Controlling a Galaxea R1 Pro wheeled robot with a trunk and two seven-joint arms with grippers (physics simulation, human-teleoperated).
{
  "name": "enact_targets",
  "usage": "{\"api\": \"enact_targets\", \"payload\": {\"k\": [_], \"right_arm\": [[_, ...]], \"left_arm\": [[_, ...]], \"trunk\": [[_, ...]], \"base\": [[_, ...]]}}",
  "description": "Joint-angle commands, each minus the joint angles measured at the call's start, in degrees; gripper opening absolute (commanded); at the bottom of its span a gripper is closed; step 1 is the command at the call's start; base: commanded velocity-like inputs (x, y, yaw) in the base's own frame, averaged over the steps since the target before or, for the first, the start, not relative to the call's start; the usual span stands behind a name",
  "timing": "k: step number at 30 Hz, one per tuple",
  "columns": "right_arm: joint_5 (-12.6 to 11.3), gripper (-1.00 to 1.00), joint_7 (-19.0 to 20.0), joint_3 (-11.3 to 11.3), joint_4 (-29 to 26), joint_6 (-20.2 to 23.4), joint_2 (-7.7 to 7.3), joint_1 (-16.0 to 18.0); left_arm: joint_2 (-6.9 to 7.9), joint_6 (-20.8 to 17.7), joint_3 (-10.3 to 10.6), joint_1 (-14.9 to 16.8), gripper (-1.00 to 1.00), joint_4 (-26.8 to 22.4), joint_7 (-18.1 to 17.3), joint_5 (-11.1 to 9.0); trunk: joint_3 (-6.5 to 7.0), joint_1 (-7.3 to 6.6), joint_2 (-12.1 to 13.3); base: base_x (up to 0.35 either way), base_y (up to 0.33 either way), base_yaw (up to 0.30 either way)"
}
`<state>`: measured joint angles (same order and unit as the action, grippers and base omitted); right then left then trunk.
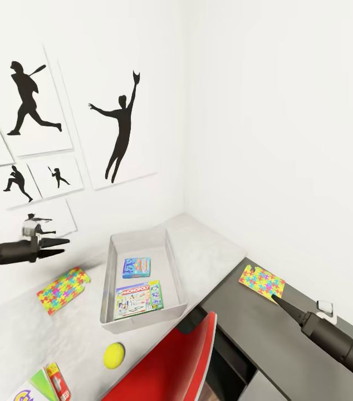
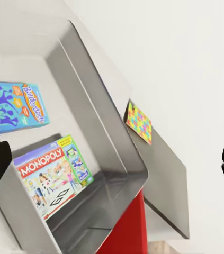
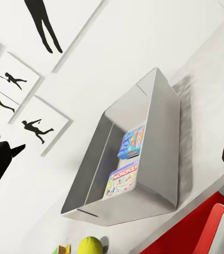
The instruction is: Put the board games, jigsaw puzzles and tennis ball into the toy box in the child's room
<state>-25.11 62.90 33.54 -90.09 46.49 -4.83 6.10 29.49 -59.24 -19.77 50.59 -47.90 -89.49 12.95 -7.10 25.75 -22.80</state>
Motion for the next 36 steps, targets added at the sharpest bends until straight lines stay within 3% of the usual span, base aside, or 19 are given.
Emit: {"api": "enact_targets", "payload": {"k": [1,6,15,19,27,36], "right_arm": [[-0.2,1.00,0.1,0.0,0.0,0.3,-0.01,0.1],[-0.2,1.00,0.0,0.0,0.0,0.3,-0.01,0.1],[-0.3,1.00,0.0,0.0,0.0,0.4,-0.01,0.1],[-0.3,1.00,0.0,0.0,0.0,0.4,-0.01,0.1],[-0.3,1.00,0.0,0.0,-0.1,0.2,0.03,0.1],[-0.3,1.00,0.0,0.0,-0.1,0.1,0.06,0.1]], "left_arm": [[0.47,-0.6,-0.1,-0.6,1.00,0.0,-0.5,-0.1],[2.50,0.6,-0.3,-5.3,1.00,-0.1,-0.5,-3.5],[3.38,5.2,-0.5,-14.0,1.00,0.1,-0.5,-8.1],[3.47,5.6,-1.4,-16.1,1.00,0.2,-0.5,-8.7],[3.48,6.3,-6.6,-20.5,1.00,-0.1,-0.5,-9.6],[3.44,6.5,-8.7,-21.2,1.00,-0.2,-0.5,-9.6]], "trunk": [[-0.12,0.04,-0.1],[-0.11,0.04,-0.1],[0.28,0.04,-0.1],[0.39,0.04,-0.1],[0.45,0.04,-0.1],[0.53,0.04,-0.1]], "base": [[0.000,0.000,0.000],[0.000,0.000,0.000],[0.000,0.000,0.000],[0.000,0.000,0.000],[0.000,0.000,0.000],[0.000,0.000,-0.006]]}}
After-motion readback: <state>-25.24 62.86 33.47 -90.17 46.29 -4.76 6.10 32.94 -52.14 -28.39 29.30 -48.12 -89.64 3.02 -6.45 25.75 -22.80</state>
